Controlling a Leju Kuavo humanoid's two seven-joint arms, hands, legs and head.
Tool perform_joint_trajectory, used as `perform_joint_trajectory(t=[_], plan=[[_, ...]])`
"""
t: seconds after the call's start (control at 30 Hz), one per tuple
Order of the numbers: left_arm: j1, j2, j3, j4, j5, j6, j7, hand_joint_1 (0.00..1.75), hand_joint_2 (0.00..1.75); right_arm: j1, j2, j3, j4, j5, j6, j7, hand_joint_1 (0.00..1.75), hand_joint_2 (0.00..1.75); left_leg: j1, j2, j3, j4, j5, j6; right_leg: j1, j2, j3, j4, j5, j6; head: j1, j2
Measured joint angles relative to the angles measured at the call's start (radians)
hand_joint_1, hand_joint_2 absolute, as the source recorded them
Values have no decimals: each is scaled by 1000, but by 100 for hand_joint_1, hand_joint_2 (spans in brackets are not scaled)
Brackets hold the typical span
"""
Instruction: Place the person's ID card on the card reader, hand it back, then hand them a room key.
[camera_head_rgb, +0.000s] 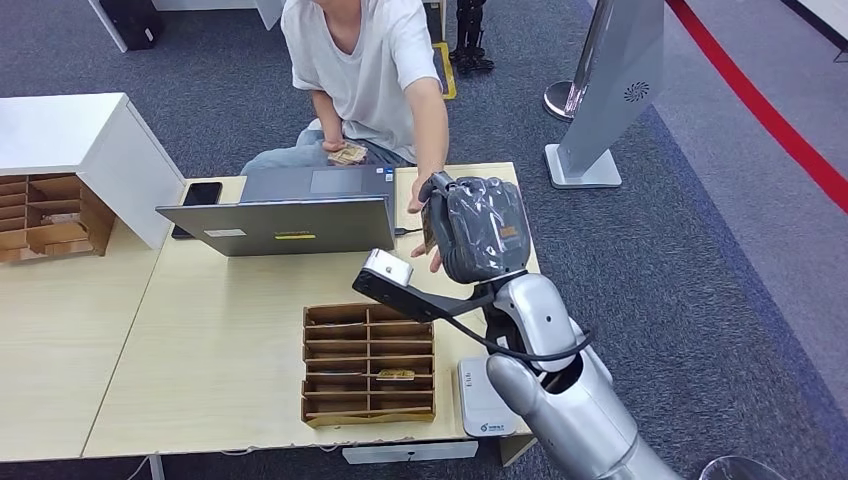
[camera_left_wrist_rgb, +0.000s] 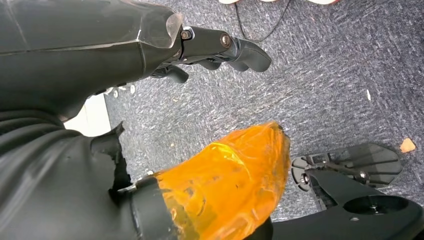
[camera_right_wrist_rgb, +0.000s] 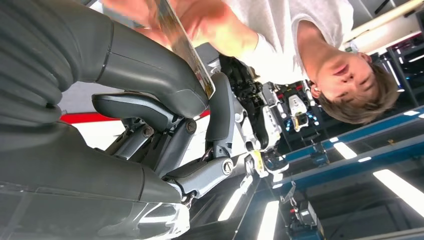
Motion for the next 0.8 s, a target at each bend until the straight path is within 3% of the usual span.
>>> perform_joint_trajectory(t=[0.4,0.43,0.53,0.57,0.73,0.8], plan=[[-6,0,-6,0,-6,-4,5,0,0,-22,13,-12,62,32,18,22,169,175,0,0,0,0,0,0,0,0,0,0,0,0,0,0],[-7,0,-7,0,-6,-5,7,0,0,-26,15,-13,73,36,23,25,158,175,0,0,0,0,0,0,0,0,0,0,0,0,0,0],[-8,0,-9,0,-7,-6,12,0,0,-33,22,-14,106,47,33,31,34,175,0,0,0,0,0,0,0,0,0,0,0,0,0,0],[-9,0,-9,0,-7,-6,14,0,0,-34,23,-14,116,50,36,31,2,175,0,0,0,0,0,0,0,0,0,0,0,0,0,0],[-9,0,-11,0,-6,-7,14,0,0,-35,27,-15,146,54,42,34,0,175,0,0,0,0,0,0,0,0,0,0,0,0,0,0],[-9,0,-14,0,-6,-7,13,0,0,-35,28,-15,152,57,41,37,0,87,0,0,0,0,0,0,0,0,0,0,0,0,0,0]])
